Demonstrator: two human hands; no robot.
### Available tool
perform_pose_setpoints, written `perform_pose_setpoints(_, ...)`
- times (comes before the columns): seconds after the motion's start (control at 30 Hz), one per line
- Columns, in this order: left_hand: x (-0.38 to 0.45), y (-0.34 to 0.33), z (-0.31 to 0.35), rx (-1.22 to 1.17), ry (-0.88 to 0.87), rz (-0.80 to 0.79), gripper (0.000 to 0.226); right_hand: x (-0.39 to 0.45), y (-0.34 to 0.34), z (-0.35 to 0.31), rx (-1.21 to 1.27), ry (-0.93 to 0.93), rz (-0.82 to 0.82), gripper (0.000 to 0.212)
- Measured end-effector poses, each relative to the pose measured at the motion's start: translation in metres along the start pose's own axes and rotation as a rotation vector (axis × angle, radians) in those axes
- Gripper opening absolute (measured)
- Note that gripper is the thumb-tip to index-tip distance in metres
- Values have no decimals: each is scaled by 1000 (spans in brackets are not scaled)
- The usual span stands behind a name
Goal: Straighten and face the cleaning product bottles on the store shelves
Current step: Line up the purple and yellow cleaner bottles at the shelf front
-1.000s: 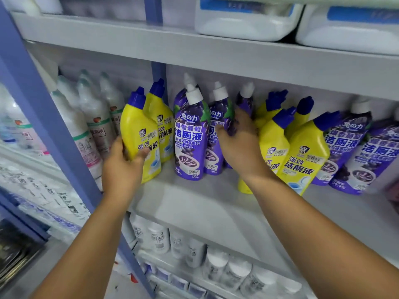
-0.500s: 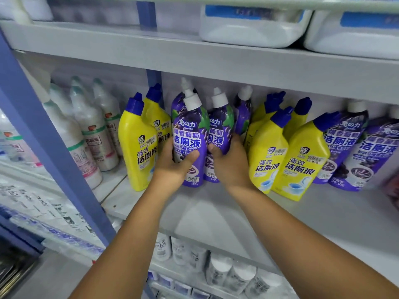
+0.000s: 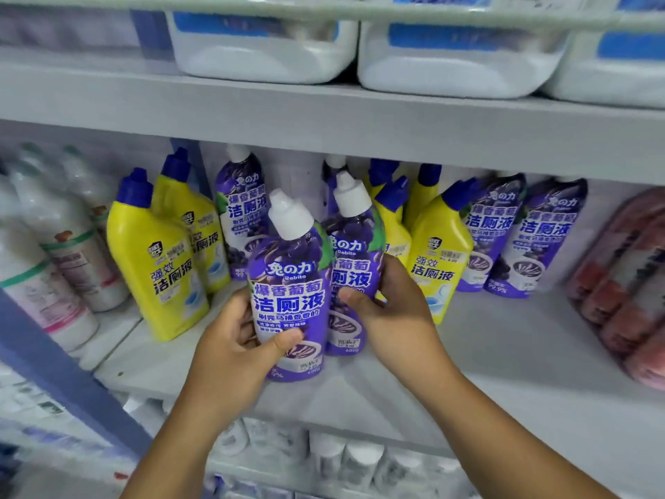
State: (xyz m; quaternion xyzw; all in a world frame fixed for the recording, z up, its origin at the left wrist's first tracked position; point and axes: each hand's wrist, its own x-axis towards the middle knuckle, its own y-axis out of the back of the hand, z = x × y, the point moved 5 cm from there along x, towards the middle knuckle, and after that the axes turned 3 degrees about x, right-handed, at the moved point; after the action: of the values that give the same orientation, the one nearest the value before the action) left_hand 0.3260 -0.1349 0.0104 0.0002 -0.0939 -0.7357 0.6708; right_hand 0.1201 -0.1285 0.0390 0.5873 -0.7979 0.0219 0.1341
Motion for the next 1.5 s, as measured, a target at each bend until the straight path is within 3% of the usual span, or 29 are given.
perform_pose_setpoints(0.2, -19, -86, 38, -78, -43, -157, 57, -26, 104, -14, 102, 63, 53, 40)
perform_pose_setpoints(0.43, -8, -220, 43, -82, -97, -350, 53, -31, 229, 24, 69, 114, 228, 37)
perform_pose_setpoints(0.63, 23, -299, 37, -96, -147, -333, 50, 4, 291, 54, 4, 92, 319, 39)
perform_pose_setpoints(0.97, 68, -311, 17, 2, -176, -247, 44, 41, 300, 77, 5, 54, 208, 42)
perform_pose_setpoints(1.2, 81, -311, 11, 63, -205, -201, 48, 55, 290, 84, -16, 44, 268, 39)
perform_pose_setpoints(1.33, 90, -306, 3, 273, -281, -58, 62, 59, 287, 84, -50, 72, 292, 44)
perform_pose_setpoints(1.5, 98, -305, 2, 246, -292, -70, 52, 65, 288, 82, -104, 47, 319, 40)
